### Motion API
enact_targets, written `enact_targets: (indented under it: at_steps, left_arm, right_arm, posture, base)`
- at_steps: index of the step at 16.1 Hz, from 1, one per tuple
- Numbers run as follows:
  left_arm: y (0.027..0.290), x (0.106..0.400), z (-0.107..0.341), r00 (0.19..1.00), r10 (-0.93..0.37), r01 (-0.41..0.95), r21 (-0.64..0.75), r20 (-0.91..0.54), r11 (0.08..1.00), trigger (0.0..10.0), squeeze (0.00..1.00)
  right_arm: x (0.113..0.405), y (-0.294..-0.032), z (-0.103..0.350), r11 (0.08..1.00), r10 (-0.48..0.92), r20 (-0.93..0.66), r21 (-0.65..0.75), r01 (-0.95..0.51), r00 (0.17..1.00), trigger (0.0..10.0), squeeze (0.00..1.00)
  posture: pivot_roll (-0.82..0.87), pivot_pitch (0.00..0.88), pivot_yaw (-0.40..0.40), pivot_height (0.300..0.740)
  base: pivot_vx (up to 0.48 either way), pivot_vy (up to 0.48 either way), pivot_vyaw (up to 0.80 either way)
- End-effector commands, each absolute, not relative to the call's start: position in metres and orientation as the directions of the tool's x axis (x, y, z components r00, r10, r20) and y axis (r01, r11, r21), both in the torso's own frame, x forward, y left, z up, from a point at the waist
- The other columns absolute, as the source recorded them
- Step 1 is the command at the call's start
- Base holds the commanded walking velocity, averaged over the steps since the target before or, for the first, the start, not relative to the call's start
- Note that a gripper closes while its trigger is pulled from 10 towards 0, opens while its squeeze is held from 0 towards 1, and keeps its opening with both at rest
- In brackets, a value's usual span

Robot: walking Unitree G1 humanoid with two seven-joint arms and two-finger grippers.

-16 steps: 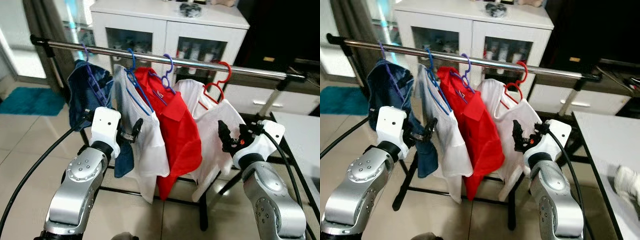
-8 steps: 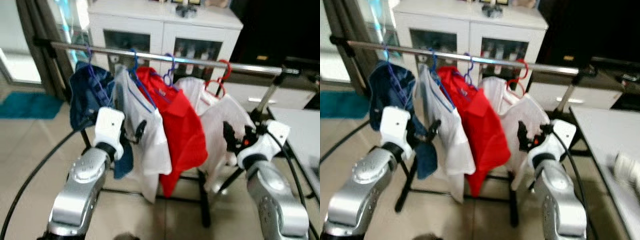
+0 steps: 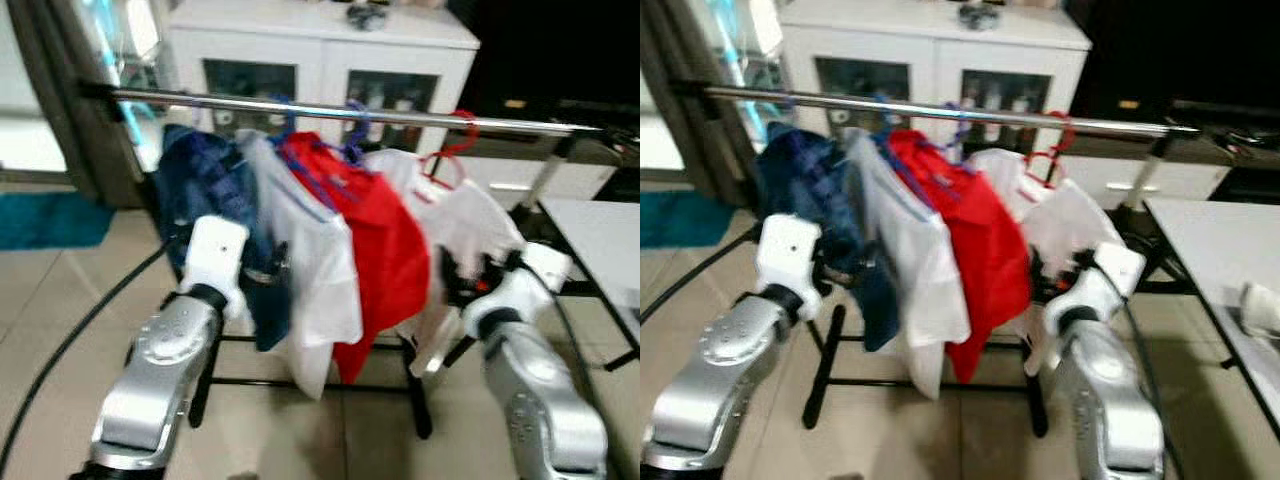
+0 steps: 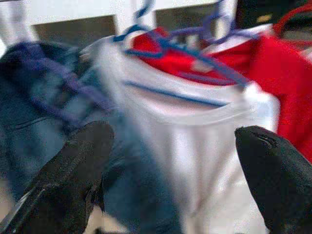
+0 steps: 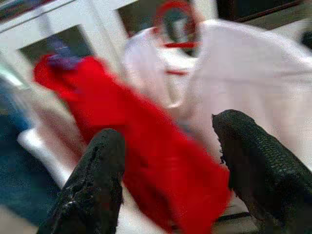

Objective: Hang hanger

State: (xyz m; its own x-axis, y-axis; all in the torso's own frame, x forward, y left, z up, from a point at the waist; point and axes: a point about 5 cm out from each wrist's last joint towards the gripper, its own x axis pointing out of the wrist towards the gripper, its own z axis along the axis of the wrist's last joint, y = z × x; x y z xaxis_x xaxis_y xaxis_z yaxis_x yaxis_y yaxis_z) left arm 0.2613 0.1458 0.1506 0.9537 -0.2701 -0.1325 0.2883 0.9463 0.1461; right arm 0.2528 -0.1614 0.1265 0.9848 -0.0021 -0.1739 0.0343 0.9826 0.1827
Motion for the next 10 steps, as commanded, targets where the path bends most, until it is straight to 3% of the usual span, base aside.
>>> enact_targets:
  at_steps: [1,3,5,10]
  left_arm:
    - [0.1421,0.2616,0.1533,0.954,-0.275,0.291,0.139,-0.123,0.947,10.0,0.0]
    - [0.1421,0.2615,0.1534,0.954,-0.273,0.289,0.137,-0.123,0.948,10.0,0.0]
    - [0.1414,0.2616,0.1558,0.957,-0.273,0.285,0.136,-0.102,0.949,10.0,0.0]
    - [0.1438,0.2658,0.1526,0.963,-0.235,0.252,0.133,-0.131,0.958,10.0,0.0]
  right_arm:
    - [0.2525,-0.1695,0.127,0.984,-0.033,-0.179,0.169,0.063,0.983,10.0,0.0]
    - [0.2529,-0.1698,0.1271,0.984,-0.034,-0.179,0.168,0.065,0.983,10.0,0.0]
    - [0.2536,-0.1706,0.1277,0.987,-0.04,-0.177,0.147,0.067,0.983,10.0,0.0]
    - [0.2549,-0.1716,0.1303,0.994,-0.037,-0.163,0.098,0.053,0.986,10.0,0.0]
  posture:
    - [0.06,0.0,-0.049,0.74]
    - [0.06,0.0,-0.049,0.74]
    - [0.06,0.0,-0.047,0.74]
    - [0.05,0.004,-0.046,0.74]
  base:
    - [0.0,0.289,0.0]
    - [0.0,0.291,0.0]
    - [0.0,0.0,0.0]
    - [0.0,0.0,0.8]
